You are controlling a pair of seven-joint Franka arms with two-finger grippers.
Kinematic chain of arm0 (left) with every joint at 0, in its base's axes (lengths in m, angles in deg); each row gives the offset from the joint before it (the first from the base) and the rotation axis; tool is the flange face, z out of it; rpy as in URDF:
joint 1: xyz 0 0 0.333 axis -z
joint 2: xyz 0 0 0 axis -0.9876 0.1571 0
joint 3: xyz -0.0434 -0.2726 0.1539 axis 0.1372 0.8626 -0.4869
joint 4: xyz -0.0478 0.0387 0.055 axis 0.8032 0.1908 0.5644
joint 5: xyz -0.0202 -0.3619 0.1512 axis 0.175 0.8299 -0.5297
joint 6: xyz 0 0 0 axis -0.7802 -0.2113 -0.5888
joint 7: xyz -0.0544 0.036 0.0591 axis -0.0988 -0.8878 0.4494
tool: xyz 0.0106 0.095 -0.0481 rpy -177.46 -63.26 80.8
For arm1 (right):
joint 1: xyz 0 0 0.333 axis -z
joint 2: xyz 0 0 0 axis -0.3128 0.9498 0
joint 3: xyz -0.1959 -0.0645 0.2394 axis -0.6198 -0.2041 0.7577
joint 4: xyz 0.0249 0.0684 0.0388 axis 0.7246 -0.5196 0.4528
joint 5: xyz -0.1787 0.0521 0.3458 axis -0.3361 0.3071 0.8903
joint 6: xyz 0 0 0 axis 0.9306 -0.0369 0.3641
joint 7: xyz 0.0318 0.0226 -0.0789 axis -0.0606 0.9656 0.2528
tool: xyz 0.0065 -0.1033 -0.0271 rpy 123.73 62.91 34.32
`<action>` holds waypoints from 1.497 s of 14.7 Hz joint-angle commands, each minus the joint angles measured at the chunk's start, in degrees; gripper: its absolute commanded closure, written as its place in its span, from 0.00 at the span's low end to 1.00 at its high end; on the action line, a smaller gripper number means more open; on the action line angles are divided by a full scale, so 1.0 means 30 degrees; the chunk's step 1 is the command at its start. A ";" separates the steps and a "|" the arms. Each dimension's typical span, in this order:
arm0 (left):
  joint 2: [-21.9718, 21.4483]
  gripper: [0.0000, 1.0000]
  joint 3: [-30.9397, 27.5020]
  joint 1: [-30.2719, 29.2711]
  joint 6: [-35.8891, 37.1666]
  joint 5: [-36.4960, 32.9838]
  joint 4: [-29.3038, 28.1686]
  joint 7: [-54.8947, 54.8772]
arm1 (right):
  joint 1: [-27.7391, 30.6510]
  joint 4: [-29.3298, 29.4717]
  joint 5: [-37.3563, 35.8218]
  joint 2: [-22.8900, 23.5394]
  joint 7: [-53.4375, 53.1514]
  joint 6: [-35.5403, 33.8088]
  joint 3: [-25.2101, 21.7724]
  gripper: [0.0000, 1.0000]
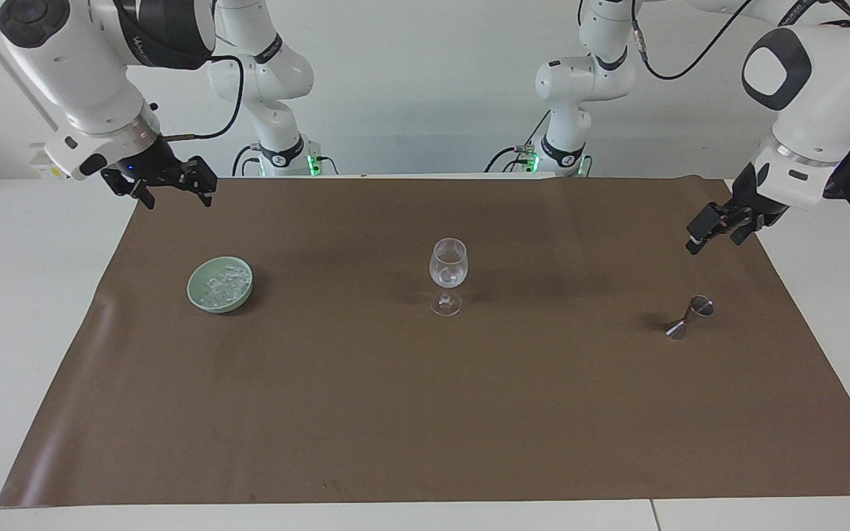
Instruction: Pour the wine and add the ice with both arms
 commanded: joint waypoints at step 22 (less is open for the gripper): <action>-0.2271 0.00 0.0980 0.0578 0.3837 -0.0936 -0.0390 -0.2226 | 0.0758 -0.0210 0.0252 -0.0218 0.0642 0.1302 0.0187 0.00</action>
